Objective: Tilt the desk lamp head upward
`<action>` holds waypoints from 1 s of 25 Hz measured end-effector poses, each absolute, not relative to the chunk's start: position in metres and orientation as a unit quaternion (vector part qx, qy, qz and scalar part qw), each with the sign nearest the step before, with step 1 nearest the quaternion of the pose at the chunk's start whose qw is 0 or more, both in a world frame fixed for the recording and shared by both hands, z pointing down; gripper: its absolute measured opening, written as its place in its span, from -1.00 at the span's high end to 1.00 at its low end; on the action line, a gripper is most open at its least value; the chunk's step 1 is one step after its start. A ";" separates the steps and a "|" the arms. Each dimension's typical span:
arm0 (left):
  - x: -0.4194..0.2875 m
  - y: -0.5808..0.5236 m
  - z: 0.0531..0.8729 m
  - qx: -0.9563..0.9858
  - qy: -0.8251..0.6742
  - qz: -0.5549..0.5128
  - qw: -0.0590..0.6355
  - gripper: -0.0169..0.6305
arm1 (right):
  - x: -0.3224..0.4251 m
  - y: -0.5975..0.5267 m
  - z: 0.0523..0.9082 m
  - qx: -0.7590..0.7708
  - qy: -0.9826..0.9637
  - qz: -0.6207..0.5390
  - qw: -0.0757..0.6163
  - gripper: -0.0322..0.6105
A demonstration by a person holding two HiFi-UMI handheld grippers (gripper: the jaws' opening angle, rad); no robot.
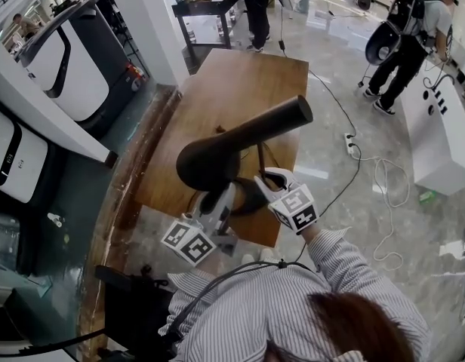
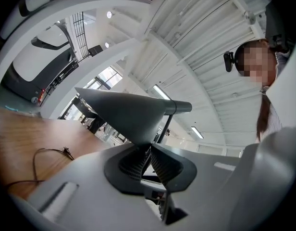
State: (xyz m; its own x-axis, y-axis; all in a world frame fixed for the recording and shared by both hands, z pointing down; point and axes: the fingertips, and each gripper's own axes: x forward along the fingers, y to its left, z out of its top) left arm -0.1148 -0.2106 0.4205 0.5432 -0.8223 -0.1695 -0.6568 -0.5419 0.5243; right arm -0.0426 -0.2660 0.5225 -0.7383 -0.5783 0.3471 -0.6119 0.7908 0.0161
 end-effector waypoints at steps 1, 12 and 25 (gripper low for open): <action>-0.116 -0.211 0.420 0.854 -0.434 -0.203 0.202 0.84 | -0.042 -0.266 0.522 0.320 -0.931 0.049 0.169 0.73; -0.145 -0.212 0.396 0.853 -0.467 -0.171 0.161 0.83 | -0.042 -0.266 0.521 0.325 -0.933 0.043 0.149 0.73; -0.176 -0.212 0.351 0.846 -0.514 -0.125 0.066 0.83 | -0.042 -0.266 0.522 0.320 -0.935 0.043 0.148 0.73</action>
